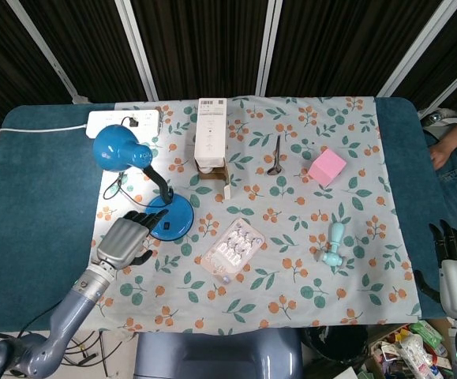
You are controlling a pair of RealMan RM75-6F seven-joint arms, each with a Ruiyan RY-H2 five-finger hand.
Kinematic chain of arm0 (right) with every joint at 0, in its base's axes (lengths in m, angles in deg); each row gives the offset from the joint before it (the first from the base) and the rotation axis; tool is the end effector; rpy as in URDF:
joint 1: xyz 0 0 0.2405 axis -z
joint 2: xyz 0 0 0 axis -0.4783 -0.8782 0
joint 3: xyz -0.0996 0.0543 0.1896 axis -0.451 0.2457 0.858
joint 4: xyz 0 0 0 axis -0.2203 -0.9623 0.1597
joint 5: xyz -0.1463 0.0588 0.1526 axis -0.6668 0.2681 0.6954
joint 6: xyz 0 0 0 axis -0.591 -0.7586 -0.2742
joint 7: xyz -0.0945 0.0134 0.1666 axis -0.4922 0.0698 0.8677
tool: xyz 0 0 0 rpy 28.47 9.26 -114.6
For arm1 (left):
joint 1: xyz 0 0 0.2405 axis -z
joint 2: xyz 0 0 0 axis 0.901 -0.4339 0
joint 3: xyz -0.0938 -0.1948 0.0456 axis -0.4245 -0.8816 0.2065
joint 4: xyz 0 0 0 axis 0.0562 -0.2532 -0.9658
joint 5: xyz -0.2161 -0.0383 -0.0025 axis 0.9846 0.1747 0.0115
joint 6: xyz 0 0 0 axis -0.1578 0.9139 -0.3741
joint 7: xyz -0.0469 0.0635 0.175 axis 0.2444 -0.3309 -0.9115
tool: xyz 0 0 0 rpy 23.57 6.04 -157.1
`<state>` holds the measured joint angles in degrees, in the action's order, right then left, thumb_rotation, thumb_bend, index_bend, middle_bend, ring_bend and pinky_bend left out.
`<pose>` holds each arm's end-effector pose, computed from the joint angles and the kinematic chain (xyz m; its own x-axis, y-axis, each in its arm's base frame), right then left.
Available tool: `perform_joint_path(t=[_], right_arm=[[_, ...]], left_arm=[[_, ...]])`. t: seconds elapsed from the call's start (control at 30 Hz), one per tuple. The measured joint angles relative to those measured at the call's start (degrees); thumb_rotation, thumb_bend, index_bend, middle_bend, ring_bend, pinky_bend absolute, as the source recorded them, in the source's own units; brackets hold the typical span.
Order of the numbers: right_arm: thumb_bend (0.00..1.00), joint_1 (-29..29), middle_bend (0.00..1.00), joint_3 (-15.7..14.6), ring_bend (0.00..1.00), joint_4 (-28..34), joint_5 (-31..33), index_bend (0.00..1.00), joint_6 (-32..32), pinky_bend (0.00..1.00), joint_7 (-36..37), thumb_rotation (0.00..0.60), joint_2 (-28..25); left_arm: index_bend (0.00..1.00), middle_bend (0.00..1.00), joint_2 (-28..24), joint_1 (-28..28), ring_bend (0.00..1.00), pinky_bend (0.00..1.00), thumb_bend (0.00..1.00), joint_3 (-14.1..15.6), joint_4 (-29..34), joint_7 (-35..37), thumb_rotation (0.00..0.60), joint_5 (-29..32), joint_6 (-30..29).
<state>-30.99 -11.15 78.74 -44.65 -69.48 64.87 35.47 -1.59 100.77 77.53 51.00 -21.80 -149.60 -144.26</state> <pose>-0.2901 -0.2277 0.1481 0.4860 0.0694 0.8712 -0.8694 0.1399 0.4738 -0.1098 0.2999 -0.0048 0.5408 0.2232 0.8110 0.8045 -0.4190 -0.4211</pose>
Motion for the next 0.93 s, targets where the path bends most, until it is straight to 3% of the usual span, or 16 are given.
perform_joint_path(t=[0.2, 0.43, 0.67, 0.93], right_arm=[[0.23, 0.1, 0.0, 0.0, 0.05, 0.1, -0.1, 0.0, -0.2, 0.1, -0.1, 0.6, 0.0], [0.22, 0.1, 0.0, -0.1, 0.05, 0.3, -0.7, 0.0, -0.7, 0.1, -0.4, 0.6, 0.1], [0.23, 0.1, 0.0, -0.1, 0.05, 0.5, -1.3, 0.0, -1.0, 0.1, 0.4, 0.6, 0.2], [0.23, 0.1, 0.0, -0.1, 0.05, 0.3, -1.8, 0.0, -1.1, 0.1, 0.8, 0.6, 0.2]], left_arm=[[0.0, 0.14, -9.3, -3.1, 0.13, 0.13, 0.27, 0.4, 7.3, 0.6, 0.6, -3.4, -4.9], [0.0, 0.13, -18.6, -8.7, 0.1, 0.12, 0.24, 2.5, 9.9, 4.5, 0.6, -9.0, -11.5], [0.01, 0.11, -22.5, -13.4, 0.08, 0.1, 0.21, 4.2, 4.8, 9.2, 0.6, -13.2, -16.7], [0.01, 0.1, -23.9, -16.0, 0.06, 0.09, 0.19, 4.9, -1.0, 15.9, 0.6, -14.4, -17.7]])
